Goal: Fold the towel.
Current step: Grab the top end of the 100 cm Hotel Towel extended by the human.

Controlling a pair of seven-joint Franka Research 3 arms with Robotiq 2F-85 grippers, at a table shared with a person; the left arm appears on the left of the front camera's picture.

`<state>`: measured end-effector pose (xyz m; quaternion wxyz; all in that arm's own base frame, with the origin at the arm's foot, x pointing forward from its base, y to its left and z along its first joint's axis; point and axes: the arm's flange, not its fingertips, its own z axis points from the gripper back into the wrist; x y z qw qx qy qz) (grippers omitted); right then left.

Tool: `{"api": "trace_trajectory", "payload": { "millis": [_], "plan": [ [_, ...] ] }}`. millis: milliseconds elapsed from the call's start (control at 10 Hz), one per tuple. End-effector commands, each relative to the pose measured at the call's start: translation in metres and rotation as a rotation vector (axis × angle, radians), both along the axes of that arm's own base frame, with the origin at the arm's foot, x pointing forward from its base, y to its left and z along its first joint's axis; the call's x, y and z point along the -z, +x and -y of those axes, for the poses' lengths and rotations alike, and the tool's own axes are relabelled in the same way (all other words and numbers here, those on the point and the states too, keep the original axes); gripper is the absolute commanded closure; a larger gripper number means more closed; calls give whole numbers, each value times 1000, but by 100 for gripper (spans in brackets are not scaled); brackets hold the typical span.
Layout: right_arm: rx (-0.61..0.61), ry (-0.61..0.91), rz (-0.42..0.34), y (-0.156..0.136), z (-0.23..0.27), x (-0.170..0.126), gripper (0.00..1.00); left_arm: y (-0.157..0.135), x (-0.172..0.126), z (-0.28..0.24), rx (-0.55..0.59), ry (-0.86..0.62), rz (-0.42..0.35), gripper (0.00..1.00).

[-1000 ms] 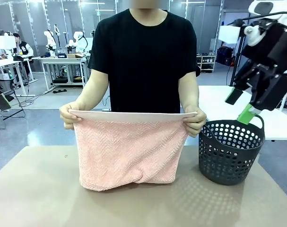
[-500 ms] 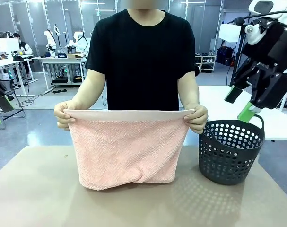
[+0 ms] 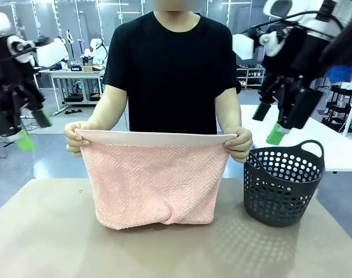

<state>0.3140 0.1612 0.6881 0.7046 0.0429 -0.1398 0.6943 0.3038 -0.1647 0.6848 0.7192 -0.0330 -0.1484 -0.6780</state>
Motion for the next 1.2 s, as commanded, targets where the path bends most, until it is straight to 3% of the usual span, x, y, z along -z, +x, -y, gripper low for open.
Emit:
{"api": "trace_trajectory", "payload": {
  "millis": [0,300,700,1100],
  "plan": [
    [36,-66,34,21,-16,-15,0,27,-16,22,8,55,69,0],
    [36,-111,65,54,-44,-22,0,66,-32,56,35,99,86,0],
    [26,-133,88,97,-80,0,0,113,-16,65,33,89,74,0],
    [17,-160,88,122,-96,21,0,136,3,68,31,72,51,0]
  ]
}}
